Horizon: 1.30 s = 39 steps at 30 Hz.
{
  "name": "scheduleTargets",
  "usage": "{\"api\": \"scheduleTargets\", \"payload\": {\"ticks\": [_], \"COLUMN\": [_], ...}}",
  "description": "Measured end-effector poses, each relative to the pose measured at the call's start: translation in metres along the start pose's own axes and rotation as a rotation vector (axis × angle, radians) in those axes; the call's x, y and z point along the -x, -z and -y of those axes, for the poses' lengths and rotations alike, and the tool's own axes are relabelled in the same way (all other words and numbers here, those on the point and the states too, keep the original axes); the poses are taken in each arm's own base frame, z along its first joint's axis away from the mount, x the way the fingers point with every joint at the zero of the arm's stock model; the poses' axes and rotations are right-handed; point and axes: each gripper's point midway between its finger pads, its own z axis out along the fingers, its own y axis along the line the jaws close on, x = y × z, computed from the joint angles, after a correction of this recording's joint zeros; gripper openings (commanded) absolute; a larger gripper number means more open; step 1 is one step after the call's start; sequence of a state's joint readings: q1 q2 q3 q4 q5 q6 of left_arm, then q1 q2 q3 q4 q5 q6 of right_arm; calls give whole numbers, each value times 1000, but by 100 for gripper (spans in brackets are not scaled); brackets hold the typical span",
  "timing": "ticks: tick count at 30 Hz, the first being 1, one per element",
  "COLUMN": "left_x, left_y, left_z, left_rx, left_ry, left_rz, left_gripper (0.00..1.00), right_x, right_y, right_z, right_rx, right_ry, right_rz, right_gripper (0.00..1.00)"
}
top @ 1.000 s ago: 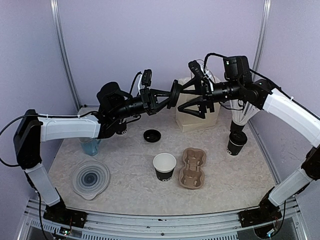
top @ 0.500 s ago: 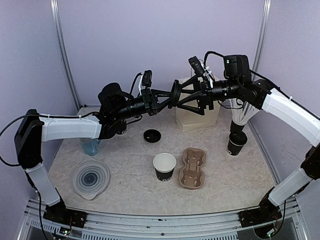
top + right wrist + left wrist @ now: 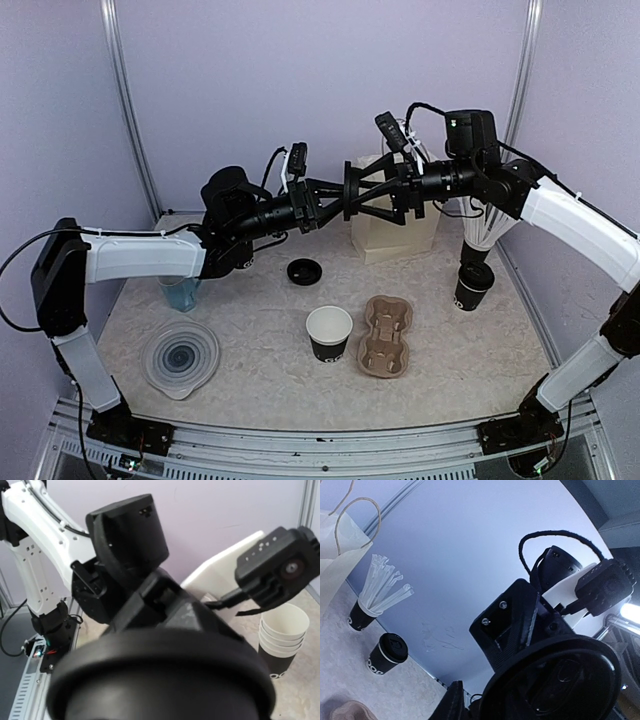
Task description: Pack the takeout coffee
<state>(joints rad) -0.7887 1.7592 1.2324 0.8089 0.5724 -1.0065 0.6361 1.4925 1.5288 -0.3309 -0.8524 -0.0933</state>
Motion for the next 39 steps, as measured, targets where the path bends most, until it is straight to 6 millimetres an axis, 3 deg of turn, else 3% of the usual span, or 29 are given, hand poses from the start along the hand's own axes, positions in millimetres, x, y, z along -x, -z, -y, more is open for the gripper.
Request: {"api": "scheduleTargets", "payload": {"ticks": [4, 8, 12, 18, 21, 24, 32, 35, 39], "left_x": [-6, -14, -14, -10, -12, -16, -24, -24, -27], "left_y": [1, 13, 41, 103, 130, 150, 173, 174, 176], "left_z": [-18, -40, -48, -51, -59, -68, -74, -73, -75], "left_rx": [81, 249, 435, 684, 782, 854, 922, 921, 924], "left_ry": [-15, -64, -142, -234, -250, -251, -247, -249, -246], "left_rz": [-23, -72, -109, -123, -139, -156, -170, -168, -174], "left_gripper": [57, 68, 68, 69, 69, 69, 69, 69, 69], "right_x": [-5, -25, -45, -70, -75, -94, -183, -199, -202], "right_y": [-1, -2, 0, 3, -7, -23, -54, -58, -66], "right_z": [2, 6, 7, 1, -5, -16, -37, -36, -29], "right_rx": [-13, -32, -45, -7, 48, 114, 224, 220, 196], "right_ry": [33, 64, 122, 184, 229, 248, 210, 210, 229], "right_rz": [-14, -73, -145, -276, -350, -446, -755, -818, -851], "right_gripper": [72, 72, 70, 71, 70, 70, 70, 69, 69]}}
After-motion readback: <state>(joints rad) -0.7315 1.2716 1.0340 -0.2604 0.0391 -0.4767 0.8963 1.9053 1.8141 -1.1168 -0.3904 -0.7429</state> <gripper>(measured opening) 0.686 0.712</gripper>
